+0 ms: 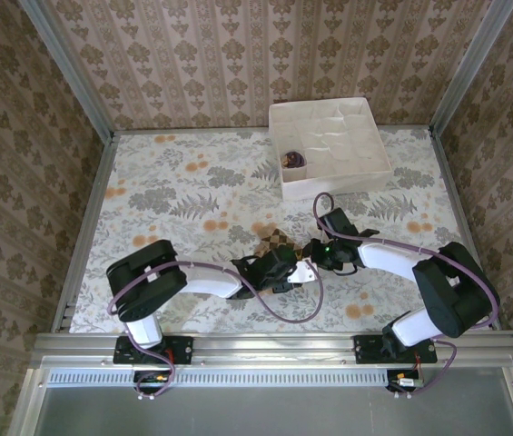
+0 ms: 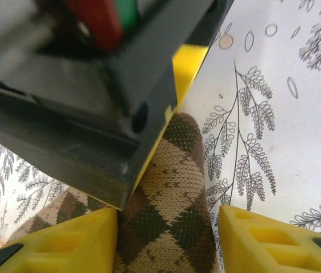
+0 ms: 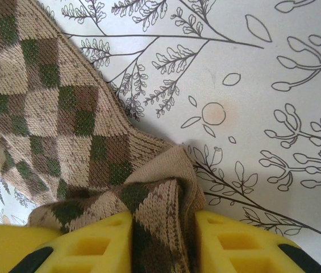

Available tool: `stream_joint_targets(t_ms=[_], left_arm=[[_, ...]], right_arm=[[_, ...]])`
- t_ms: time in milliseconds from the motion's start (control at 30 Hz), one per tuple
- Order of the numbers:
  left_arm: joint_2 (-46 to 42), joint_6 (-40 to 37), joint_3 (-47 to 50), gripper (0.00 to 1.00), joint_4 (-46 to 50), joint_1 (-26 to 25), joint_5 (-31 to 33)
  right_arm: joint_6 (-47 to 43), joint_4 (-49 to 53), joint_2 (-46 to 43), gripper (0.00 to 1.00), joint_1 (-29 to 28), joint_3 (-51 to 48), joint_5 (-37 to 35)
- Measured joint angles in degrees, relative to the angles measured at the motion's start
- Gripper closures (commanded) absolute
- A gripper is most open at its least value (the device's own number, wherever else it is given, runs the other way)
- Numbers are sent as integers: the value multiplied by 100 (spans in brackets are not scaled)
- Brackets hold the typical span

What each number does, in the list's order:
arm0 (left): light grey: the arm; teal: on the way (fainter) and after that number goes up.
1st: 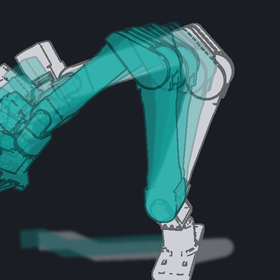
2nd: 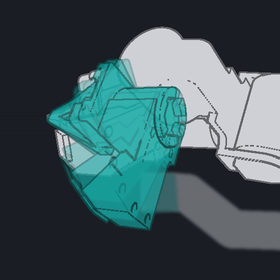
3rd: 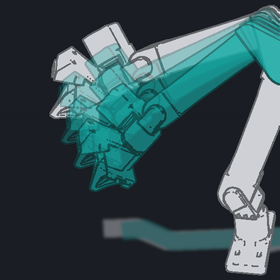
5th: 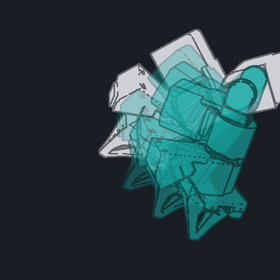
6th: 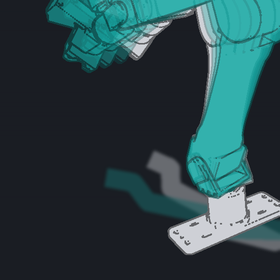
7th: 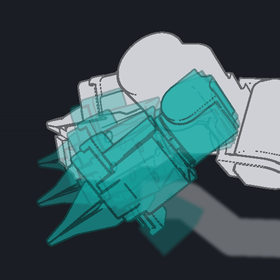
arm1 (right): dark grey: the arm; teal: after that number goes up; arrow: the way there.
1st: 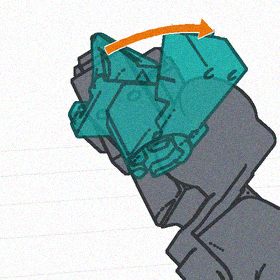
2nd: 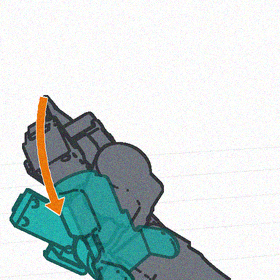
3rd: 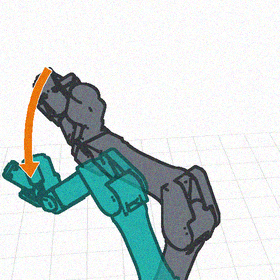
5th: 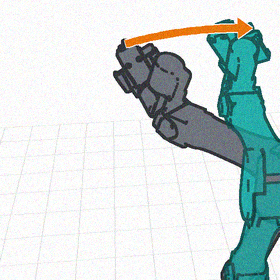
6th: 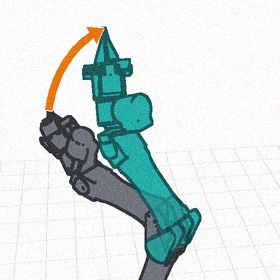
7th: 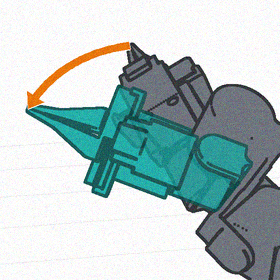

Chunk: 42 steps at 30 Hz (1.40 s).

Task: Roll the socks

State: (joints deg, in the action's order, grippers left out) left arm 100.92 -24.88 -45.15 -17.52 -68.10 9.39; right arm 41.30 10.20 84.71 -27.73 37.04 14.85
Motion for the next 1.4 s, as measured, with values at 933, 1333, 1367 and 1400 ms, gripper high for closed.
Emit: stream_joint_targets(t_ms=[933,1333,1367,1400], left_arm=[[-4,468,796,100,-1550,286,-944],[-258,-66,1937,100,-2977,295,-1539],[-258,-94,1976,100,-3042,297,-1576],[-258,-133,2020,100,-3104,306,-1624]], right_arm=[[-409,1794,-992,56,9,697,-160],[-756,1534,603,64,-144,1711,223],[-780,1508,697,64,-192,1777,258],[-800,1458,807,65,-254,1849,310]])
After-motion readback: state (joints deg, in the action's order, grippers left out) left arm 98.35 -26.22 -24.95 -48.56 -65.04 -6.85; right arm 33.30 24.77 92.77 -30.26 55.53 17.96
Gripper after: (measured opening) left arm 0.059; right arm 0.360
